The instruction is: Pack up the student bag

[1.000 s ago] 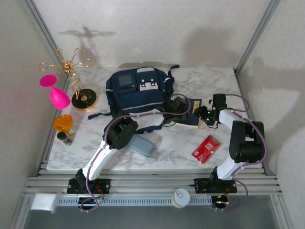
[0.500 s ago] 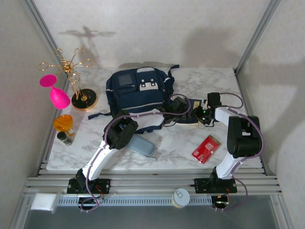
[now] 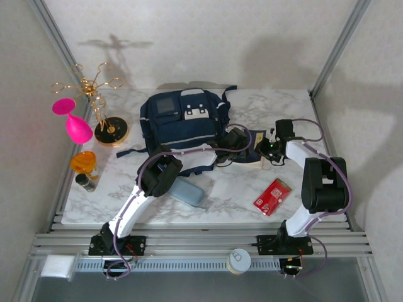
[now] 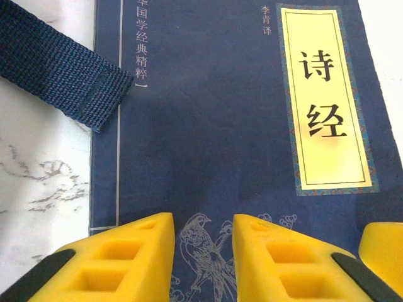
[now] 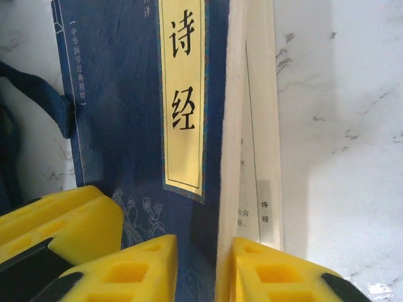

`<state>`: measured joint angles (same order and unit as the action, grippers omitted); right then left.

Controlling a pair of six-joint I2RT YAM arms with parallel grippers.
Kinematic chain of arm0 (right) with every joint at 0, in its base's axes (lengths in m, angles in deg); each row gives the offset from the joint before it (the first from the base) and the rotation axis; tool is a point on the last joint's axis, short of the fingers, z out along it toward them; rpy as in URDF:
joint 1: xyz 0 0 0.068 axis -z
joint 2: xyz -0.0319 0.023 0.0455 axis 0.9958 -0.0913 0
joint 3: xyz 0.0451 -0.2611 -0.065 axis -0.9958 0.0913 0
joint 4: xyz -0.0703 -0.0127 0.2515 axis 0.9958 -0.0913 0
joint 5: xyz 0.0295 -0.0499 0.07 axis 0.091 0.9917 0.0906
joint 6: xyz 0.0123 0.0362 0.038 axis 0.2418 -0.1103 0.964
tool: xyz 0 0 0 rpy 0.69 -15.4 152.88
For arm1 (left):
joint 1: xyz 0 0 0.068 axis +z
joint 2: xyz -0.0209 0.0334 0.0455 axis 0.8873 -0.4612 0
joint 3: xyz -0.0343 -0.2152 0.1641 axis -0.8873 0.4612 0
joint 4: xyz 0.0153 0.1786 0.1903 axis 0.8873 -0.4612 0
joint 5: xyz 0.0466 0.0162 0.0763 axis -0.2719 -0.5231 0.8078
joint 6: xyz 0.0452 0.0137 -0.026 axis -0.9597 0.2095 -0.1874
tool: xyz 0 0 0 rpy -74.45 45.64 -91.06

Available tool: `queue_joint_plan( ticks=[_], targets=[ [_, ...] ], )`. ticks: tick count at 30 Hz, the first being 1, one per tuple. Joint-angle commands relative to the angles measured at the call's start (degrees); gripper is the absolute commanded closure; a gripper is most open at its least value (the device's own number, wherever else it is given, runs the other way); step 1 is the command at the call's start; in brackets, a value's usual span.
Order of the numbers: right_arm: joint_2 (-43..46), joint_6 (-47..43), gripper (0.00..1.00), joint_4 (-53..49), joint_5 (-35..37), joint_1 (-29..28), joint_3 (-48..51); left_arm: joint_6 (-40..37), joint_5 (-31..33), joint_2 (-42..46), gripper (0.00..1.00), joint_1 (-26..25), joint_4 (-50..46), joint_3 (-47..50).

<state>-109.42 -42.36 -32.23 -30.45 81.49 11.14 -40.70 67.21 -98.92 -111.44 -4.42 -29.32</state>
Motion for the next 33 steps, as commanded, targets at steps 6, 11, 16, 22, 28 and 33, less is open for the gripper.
queue_joint_plan(
  ticks=[6,11,16,22,28,33],
  targets=[
    [0.31,-0.8,0.88,-2.29,-1.37,-0.25,-2.38,-0.76,1.11,-2.34,0.7,0.48,-4.83,1.49],
    [2.52,-0.68,0.94,-2.08,-1.36,0.17,-2.12,-1.07,1.44,-1.67,0.69,0.57,-5.11,1.3],
    [4.06,-0.74,1.0,-2.26,-3.46,0.45,-2.65,-1.32,1.12,-1.4,0.68,0.64,-6.01,-0.2],
    [9.0,-0.88,1.0,-4.13,-4.31,0.98,-3.49,-1.95,-2.08,3.62,0.58,1.55,-7.55,-2.52],
    [14.51,-2.05,1.0,-6.5,-10.69,1.19,-5.24,-1.34,-3.48,20.91,0.41,3.82,-0.39,10.9],
    [18.15,-3.29,0.98,-10.59,-18.24,0.36,-9.19,1.42,-10.23,37.32,0.29,9.12,9.3,30.75]
  ],
)
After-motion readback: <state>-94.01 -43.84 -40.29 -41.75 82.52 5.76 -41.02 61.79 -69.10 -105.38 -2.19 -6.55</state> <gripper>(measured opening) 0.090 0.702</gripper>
